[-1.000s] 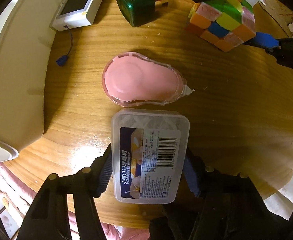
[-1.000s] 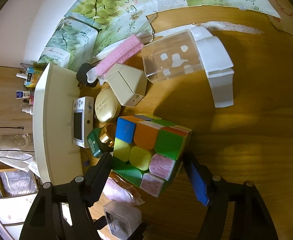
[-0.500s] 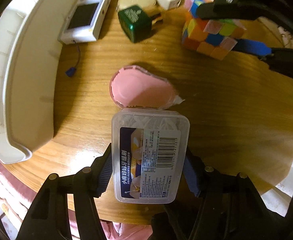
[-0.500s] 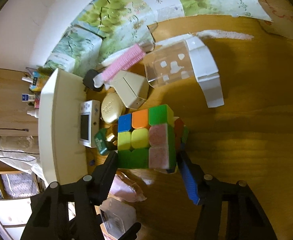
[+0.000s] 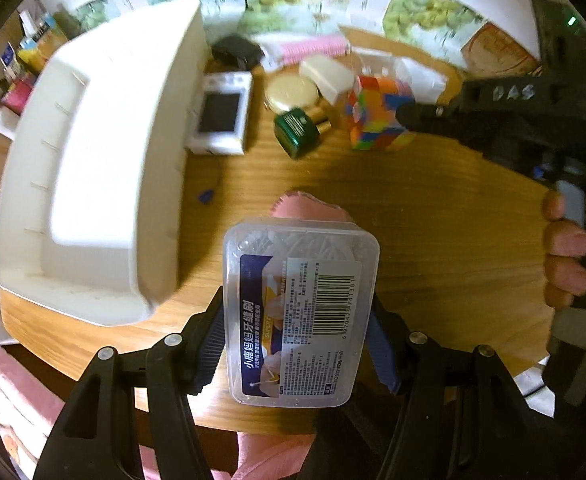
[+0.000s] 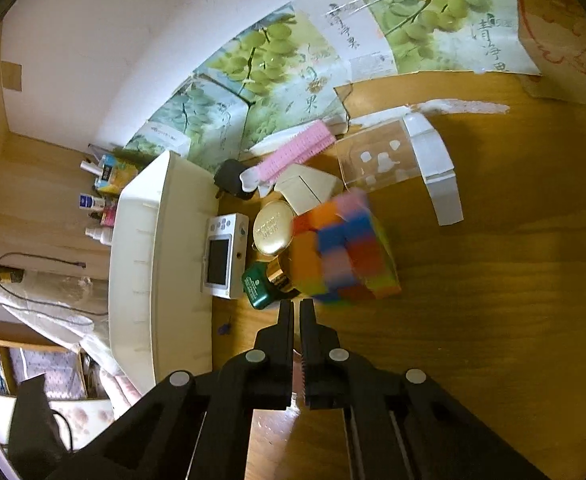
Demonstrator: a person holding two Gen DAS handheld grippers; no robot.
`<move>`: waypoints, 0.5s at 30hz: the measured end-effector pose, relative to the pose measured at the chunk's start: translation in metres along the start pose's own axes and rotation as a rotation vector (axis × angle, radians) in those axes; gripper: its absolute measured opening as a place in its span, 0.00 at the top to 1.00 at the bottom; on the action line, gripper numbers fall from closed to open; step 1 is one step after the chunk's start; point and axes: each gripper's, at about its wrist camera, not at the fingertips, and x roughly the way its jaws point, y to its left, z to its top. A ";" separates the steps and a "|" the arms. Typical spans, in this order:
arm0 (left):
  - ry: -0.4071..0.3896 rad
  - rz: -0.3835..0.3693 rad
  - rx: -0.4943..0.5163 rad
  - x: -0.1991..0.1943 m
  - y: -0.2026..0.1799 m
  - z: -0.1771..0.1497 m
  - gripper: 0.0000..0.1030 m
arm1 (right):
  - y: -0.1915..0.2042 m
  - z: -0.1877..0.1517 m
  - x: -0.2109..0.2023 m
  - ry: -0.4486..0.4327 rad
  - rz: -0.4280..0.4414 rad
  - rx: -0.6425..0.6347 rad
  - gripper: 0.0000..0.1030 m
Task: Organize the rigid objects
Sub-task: 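Lift the toothpick box with the left tool while the right tool grasps the Rubik's cube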
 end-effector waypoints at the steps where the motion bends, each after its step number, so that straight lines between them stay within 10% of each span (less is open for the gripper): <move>1: -0.008 0.003 0.005 0.000 0.000 -0.005 0.36 | -0.001 -0.001 -0.001 -0.010 -0.004 0.013 0.95; 7: -0.054 0.015 0.044 -0.012 0.019 -0.014 0.36 | -0.007 -0.005 0.001 -0.046 -0.053 0.116 0.91; 15: -0.105 0.024 0.068 -0.029 0.044 -0.006 0.36 | -0.021 -0.013 0.007 -0.092 -0.089 0.248 0.42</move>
